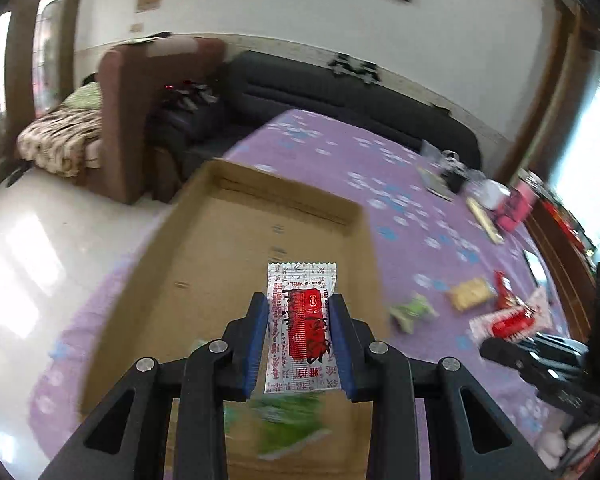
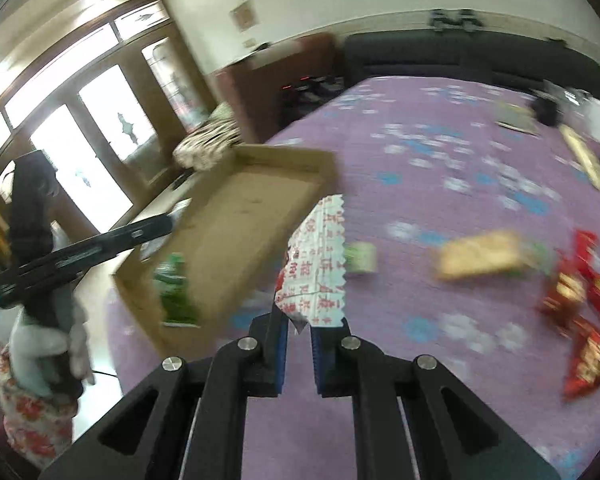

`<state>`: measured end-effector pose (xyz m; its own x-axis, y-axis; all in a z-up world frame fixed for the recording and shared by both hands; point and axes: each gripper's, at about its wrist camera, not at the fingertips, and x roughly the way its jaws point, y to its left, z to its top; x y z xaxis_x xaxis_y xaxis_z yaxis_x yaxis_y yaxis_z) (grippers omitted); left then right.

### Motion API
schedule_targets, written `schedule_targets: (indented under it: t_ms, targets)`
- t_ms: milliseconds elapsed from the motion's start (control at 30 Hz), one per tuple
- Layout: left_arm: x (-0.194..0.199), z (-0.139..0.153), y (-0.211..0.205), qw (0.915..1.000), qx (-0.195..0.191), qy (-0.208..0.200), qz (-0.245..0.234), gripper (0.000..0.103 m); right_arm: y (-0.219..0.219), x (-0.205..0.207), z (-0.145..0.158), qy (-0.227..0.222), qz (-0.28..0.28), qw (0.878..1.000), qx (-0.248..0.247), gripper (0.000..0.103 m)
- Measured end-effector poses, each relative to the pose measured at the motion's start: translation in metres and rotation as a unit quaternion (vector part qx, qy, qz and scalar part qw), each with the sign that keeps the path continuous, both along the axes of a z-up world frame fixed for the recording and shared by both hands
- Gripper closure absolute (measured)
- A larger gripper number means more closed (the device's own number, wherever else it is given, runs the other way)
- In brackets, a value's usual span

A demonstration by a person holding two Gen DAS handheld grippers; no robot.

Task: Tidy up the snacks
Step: 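Carry both red-and-white packets over the tray and open both grippers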

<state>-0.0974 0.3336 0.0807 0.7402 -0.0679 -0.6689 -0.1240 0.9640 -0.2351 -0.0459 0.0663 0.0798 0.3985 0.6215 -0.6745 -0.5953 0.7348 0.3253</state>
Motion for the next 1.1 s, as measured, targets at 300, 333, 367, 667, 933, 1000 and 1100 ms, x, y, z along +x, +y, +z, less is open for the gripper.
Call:
schedule_targets:
  t_ms: [300,333,367,667,933,1000,1100]
  targets:
    - [0.011,-0.025,0.048,0.9993,-0.02,0.015,0.029,0.07,0.098,0.002,-0.017,0.018,0.06,0.997,-0.038,0.093]
    - [0.012,-0.026,0.05,0.9992,-0.021,0.015,0.029,0.07,0.105,0.003,-0.02,0.019,0.061,0.997,-0.045,0.093]
    - [0.013,-0.028,0.052,0.9992,-0.022,0.015,0.029,0.07,0.109,0.003,-0.022,0.019,0.061,0.997,-0.048,0.093]
    - [0.018,-0.035,0.061,0.9989,-0.03,0.016,0.032,0.07,0.125,0.018,-0.041,0.041,0.058,0.995,-0.071,0.093]
    - [0.016,-0.036,0.066,0.9978,-0.048,0.014,0.043,0.062,0.133,0.023,-0.049,0.061,0.062,0.994,-0.065,0.09]
    - [0.012,-0.035,0.067,0.9975,-0.052,0.01,0.047,0.05,0.132,0.024,-0.048,0.064,0.059,0.995,-0.057,0.089]
    - [0.007,-0.03,0.067,0.9973,-0.056,0.002,0.048,0.042,0.13,0.022,-0.044,0.061,0.057,0.995,-0.054,0.082]
